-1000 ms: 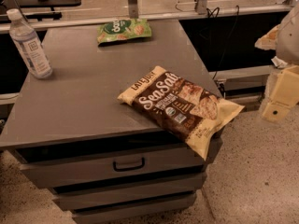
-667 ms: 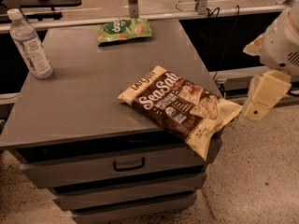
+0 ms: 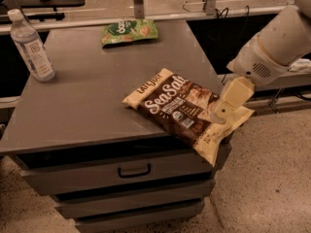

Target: Move brown chip bag near green rice chip bag

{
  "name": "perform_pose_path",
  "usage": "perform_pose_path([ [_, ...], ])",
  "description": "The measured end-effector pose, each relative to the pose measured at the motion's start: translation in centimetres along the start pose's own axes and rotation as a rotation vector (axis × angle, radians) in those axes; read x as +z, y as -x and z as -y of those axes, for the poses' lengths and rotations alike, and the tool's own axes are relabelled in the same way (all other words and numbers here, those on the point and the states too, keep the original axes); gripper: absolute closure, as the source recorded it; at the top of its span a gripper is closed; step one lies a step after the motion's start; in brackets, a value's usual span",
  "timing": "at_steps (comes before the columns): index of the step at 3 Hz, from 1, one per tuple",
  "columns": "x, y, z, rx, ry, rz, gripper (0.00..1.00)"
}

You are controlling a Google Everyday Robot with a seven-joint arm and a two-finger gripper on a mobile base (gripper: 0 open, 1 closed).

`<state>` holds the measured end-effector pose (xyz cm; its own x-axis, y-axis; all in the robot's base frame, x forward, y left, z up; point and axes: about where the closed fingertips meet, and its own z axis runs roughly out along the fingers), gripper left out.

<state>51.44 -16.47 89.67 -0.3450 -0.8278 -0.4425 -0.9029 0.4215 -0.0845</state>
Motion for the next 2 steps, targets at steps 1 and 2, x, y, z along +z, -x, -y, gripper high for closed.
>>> perform_pose_path([
  [1,2.9,0.4,0.2,0.081,0.07,0.045,0.0],
  [2,4.5,0.7,0.1,0.13,0.117,0.071,0.06],
])
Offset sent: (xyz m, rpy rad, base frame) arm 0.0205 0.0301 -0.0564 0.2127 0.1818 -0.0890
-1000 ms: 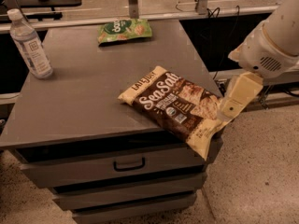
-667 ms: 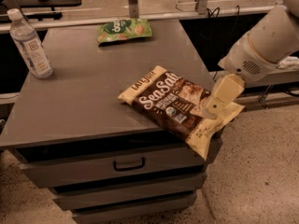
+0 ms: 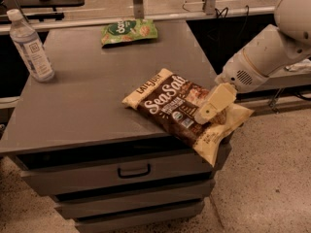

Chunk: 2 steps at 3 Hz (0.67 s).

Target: Move brown chip bag near green rice chip bag

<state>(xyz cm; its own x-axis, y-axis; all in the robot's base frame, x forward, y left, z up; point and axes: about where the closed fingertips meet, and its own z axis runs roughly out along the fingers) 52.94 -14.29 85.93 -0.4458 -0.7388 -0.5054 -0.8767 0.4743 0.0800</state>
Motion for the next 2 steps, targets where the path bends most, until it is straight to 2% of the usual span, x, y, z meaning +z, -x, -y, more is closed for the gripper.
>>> perform_pose_path([
  [1,0.5,-0.1,0.2,0.031,0.022,0.03,0.3],
  [2,-0.6,-0.2,0.7,0.039,0.006,0.059,0.53],
])
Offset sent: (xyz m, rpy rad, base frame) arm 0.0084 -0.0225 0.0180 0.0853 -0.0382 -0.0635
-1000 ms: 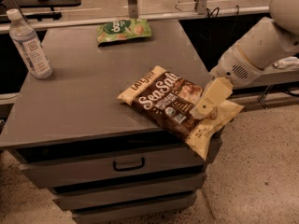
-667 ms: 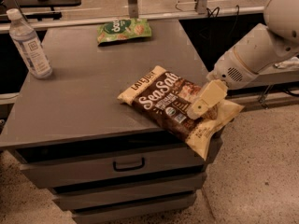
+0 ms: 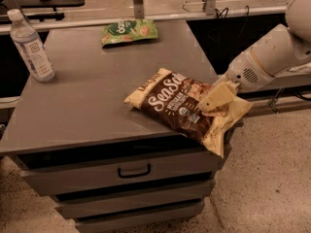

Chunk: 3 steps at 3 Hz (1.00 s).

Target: Move brown chip bag near green rice chip bag

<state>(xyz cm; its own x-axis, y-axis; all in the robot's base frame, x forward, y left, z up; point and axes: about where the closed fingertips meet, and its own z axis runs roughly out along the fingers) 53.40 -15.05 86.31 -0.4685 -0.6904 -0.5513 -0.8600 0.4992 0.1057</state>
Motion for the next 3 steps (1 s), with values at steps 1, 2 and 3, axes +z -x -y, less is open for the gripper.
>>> perform_pose_path([
  [1,-1.7,0.2,0.4,0.0,-0.027,0.026,0.77],
  [2,-3.7,0.4,0.7,-0.002,-0.066,0.05,0.98],
  [3,-7.3,0.7,1.8,-0.001,-0.15,0.079,1.0],
])
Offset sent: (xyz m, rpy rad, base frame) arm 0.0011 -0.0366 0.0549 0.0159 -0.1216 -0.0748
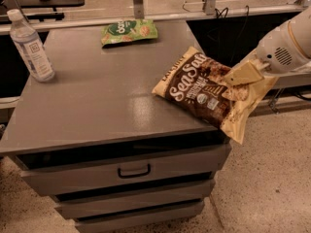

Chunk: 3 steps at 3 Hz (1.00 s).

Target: Move brown chip bag near green rice chip bag

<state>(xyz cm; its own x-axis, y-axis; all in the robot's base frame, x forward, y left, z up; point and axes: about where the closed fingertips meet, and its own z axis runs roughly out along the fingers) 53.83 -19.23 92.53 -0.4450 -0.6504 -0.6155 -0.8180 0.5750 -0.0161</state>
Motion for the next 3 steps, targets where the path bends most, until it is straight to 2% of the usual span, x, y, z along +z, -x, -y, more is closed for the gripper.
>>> perform_pose_path([
  [1,0.0,0.0,0.0,0.0,0.0,0.0,1.0],
  [2,0.1,0.5,0.5,0.007,-0.024,0.036,1.0],
  [3,-0.1,2.3,4.5,0.049,-0.1,0.136,1.0],
])
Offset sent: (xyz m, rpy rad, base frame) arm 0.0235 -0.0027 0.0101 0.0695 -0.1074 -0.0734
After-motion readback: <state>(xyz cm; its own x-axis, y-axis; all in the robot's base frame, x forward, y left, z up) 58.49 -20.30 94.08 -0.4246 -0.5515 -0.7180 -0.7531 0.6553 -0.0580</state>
